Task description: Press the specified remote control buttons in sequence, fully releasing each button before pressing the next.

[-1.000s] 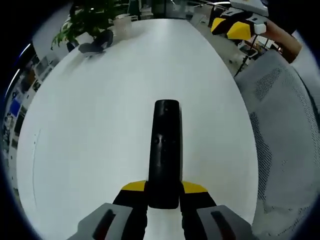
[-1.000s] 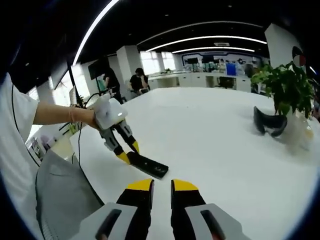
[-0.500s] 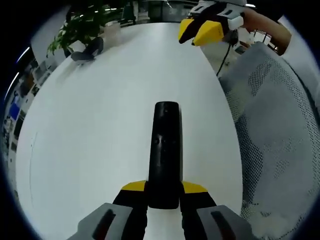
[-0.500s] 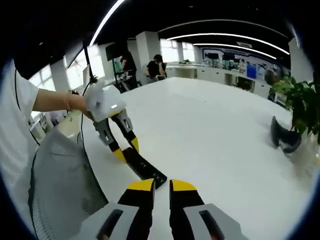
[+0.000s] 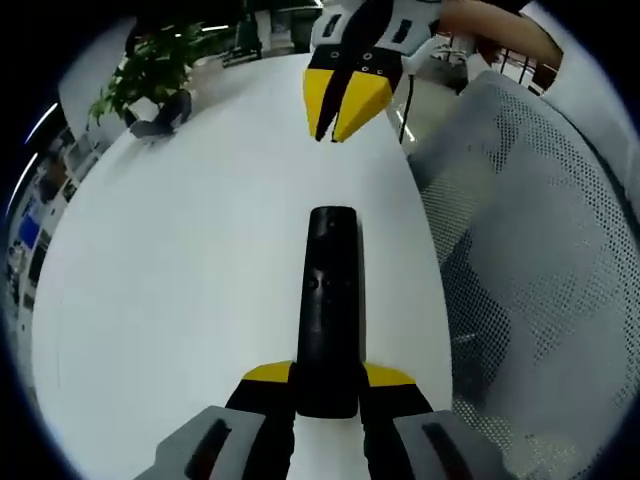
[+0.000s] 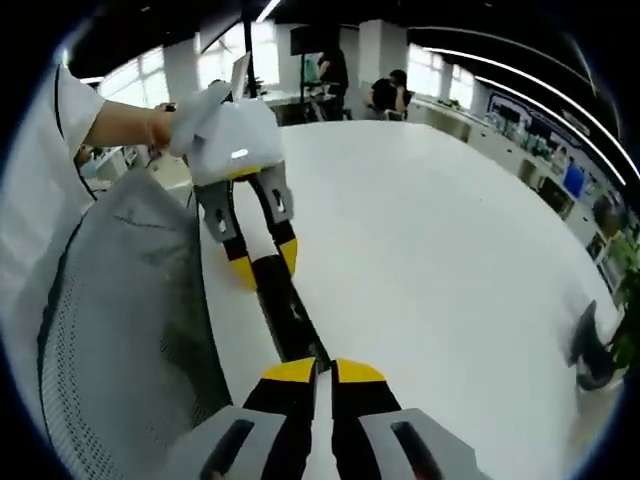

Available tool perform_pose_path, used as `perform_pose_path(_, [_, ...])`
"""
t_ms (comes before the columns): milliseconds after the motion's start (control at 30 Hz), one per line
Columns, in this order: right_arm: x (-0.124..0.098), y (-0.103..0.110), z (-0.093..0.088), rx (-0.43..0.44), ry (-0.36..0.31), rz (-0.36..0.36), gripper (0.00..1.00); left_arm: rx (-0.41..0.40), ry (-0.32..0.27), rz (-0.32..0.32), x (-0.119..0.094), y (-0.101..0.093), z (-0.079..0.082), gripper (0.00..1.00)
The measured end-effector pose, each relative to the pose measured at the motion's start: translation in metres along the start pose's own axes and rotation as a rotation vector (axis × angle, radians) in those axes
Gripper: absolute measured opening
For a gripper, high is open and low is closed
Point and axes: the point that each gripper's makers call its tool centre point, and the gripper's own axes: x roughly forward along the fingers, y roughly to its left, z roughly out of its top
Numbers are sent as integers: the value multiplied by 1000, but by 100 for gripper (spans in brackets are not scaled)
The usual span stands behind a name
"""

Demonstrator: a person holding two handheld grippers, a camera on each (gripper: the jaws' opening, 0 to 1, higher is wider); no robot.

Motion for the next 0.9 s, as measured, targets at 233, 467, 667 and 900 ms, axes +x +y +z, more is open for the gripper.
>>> perform_pose_path(233, [10,12,-7,-129,91,72,0,5,4,2,0,-6,0,24])
perform_pose_path(467, [20,21,-12,-188,145,122,0,-4,-8,7,0,-9,0,24])
perform_pose_path(667, [27,21,-17,-220,187,142,0,2,-17,8,0,-9,-1,24])
perform_pose_path(900, [35,19,-24,-237,240,157,0,-2,-36,14,-1,-10,-1,24])
